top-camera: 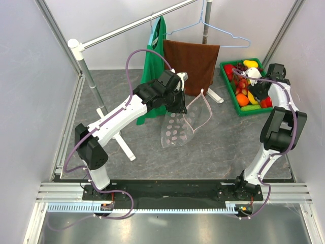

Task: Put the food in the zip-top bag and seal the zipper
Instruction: Pick up the fake vegetable from the bin, then place the fake vegetable in the zipper food storage bag, then pick up the fake fruit from the bin.

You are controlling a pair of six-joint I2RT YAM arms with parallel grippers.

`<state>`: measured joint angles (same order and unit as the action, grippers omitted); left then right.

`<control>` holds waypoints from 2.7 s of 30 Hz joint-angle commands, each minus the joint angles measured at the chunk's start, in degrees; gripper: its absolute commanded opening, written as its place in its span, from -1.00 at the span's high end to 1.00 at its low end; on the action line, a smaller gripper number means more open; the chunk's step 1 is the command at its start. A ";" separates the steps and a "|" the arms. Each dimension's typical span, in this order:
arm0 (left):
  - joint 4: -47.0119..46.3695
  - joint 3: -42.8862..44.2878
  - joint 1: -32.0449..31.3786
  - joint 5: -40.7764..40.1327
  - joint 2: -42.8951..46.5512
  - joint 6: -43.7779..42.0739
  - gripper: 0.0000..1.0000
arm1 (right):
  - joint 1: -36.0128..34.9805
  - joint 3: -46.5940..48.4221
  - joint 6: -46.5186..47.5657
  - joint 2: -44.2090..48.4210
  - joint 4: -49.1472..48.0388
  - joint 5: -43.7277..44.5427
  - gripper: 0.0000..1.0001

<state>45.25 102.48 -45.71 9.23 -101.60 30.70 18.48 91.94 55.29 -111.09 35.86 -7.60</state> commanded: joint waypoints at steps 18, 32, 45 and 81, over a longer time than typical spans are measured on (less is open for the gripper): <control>-1.75 0.97 0.54 2.98 0.79 1.12 0.96 | -13.11 12.68 -50.34 33.38 13.39 -49.61 0.42; -2.45 0.27 0.54 4.65 2.20 1.21 0.96 | -31.56 -6.78 -54.24 36.39 9.66 -36.98 0.32; -2.71 0.36 0.80 5.09 2.20 1.12 0.96 | -22.28 3.85 -55.20 31.64 12.49 -31.42 -0.89; -3.51 0.88 1.42 6.58 0.70 2.08 0.96 | 1.38 15.90 -48.96 -9.85 -0.17 -3.74 -0.90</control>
<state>43.90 102.48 -44.95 13.98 -101.58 30.79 20.62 106.43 7.64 -120.31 37.87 -11.68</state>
